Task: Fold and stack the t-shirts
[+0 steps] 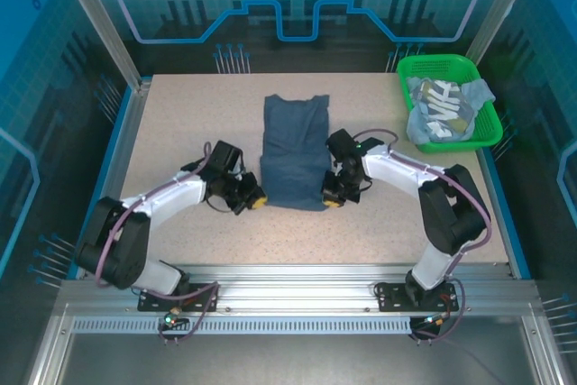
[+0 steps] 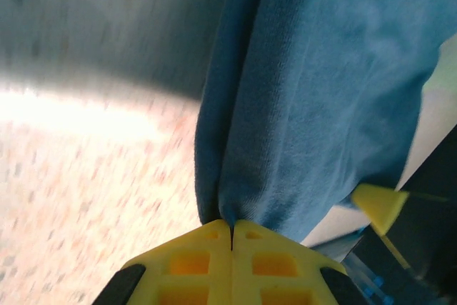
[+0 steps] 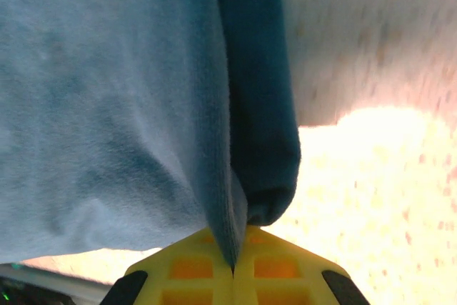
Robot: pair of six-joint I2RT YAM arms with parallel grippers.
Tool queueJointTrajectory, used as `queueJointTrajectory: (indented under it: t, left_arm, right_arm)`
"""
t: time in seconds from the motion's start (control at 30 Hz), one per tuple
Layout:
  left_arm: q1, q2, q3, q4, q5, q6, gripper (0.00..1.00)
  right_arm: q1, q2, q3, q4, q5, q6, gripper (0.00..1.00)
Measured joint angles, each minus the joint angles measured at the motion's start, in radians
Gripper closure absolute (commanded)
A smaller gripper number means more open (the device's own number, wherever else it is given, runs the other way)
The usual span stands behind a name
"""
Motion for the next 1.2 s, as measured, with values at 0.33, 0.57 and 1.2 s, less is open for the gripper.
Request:
queueJointTrajectory:
  t: [0.33, 0.57, 1.2]
  left_arm:
    - [-0.162, -0.363, -0.069, -0.262, 0.006, -0.002, 1.0]
    - [-0.164, -0.463, 0.04, -0.289, -0.058, -0.09, 1.0]
    - [0.037, -0.229, 0.294, -0.138, -0.168, -0.241, 1.0]
  right_arm:
    - [0.161, -0.299, -0.115, -0.194, -0.061, 0.021, 1.0]
    - [0.125, -0.356, 0.08, -0.299, -0.071, 0.05, 1.0]
    - [-0.097, 0.026, 0.593, -0.357, -0.1, 0.082, 1.0]
